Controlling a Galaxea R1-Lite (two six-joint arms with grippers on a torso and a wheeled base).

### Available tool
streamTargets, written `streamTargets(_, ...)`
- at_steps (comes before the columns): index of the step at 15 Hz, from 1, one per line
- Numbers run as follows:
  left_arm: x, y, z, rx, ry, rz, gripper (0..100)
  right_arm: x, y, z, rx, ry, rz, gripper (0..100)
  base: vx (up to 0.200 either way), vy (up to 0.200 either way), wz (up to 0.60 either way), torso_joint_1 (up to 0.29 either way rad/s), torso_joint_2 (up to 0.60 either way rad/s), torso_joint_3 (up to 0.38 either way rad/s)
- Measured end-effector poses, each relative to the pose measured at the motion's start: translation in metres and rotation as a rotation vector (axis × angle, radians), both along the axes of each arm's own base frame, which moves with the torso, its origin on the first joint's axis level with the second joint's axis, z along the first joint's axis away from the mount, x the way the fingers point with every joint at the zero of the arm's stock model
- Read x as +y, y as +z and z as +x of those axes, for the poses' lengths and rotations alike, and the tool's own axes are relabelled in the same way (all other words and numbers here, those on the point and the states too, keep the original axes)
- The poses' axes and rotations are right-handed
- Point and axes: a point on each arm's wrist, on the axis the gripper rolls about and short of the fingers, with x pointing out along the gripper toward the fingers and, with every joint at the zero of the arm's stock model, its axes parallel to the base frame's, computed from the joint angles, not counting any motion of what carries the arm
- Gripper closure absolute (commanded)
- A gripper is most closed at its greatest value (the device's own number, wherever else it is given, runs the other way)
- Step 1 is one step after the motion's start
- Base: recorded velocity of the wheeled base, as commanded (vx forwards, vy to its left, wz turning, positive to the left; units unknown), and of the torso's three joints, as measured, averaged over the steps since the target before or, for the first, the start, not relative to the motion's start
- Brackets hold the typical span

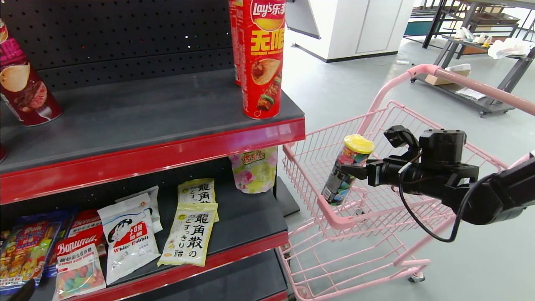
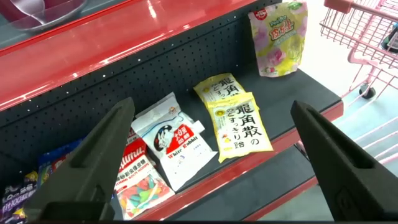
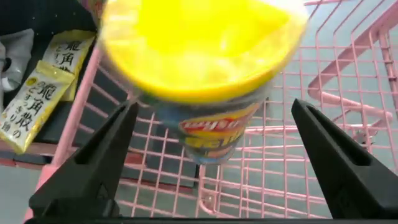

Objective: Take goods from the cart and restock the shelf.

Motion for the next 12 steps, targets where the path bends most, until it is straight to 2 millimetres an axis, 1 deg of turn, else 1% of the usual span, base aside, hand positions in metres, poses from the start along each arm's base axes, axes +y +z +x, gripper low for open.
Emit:
streamTargets(3, 0.000, 0.001, 0.000, 0.000, -0.003, 0.000, 0, -0.001, -0.009, 0.015, -0.040, 0.023, 0.017, 0, 0.000, 0.000, 0.00, 0.000, 0.00, 0.000)
streamTargets(11, -0.001, 0.002, 0.003, 0.014, -0.002, 0.006, 0, 0.010, -0.025, 0.038, -0.033, 0.044, 0.018, 0, 0.000, 0.000, 0.00, 0.000, 0.00, 0.000)
streamTargets(12, -0.001, 0.002, 0.003, 0.014, -0.002, 0.006, 0, 0.014, -0.026, 0.040, -0.035, 0.054, 0.018, 100, 0.000, 0.000, 0.00, 0.000, 0.00, 0.000)
